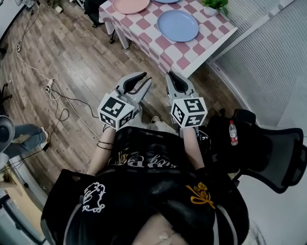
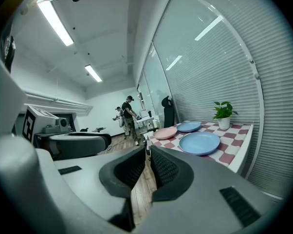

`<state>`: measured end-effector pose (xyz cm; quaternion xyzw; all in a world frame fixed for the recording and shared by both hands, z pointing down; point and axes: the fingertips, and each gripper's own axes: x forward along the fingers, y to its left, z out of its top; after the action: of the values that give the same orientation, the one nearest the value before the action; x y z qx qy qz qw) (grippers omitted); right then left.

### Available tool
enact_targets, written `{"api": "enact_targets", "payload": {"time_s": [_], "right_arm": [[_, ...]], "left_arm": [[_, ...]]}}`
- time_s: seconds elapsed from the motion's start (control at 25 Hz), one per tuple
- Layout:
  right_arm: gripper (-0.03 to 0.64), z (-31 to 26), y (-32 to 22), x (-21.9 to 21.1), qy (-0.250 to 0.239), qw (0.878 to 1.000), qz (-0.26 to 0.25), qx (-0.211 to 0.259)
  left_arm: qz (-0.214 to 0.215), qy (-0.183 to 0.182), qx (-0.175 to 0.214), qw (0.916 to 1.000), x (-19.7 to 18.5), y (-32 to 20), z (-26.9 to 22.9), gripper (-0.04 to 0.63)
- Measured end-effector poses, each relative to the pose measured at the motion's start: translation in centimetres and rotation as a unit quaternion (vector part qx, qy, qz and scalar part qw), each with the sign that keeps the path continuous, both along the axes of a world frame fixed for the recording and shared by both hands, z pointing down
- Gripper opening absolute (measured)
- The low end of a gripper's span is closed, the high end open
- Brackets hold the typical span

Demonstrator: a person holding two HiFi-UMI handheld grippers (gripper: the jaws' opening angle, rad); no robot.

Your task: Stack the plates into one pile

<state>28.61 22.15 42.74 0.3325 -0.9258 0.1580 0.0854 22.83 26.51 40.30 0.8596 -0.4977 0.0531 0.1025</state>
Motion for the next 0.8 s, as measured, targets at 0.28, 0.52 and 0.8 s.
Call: {"api": "enact_targets", "payload": {"time_s": [0.28, 0.52, 0.8], "right_arm": [[0.037, 0.7, -3.9, -3.5, 0.007, 1.0, 0.011, -0.001], [0.037, 0.9, -9.5, -8.7, 0.014, 0.999, 0.045, -0.009], [0.037, 2.0, -15.8, -14.2, 0.023, 0.994, 0.099, -0.028]], "left_arm": [[0.015, -0.012, -0.002, 0.9998, -3.9, -3.8, 1.2, 0.084], [0.046, -0.005, 0.01, 0.9989, -9.7, -9.8, 0.2, 0.084], [0.089, 0.009, 0.003, 0.996, -16.3, -16.1, 0.6, 0.085]]}}
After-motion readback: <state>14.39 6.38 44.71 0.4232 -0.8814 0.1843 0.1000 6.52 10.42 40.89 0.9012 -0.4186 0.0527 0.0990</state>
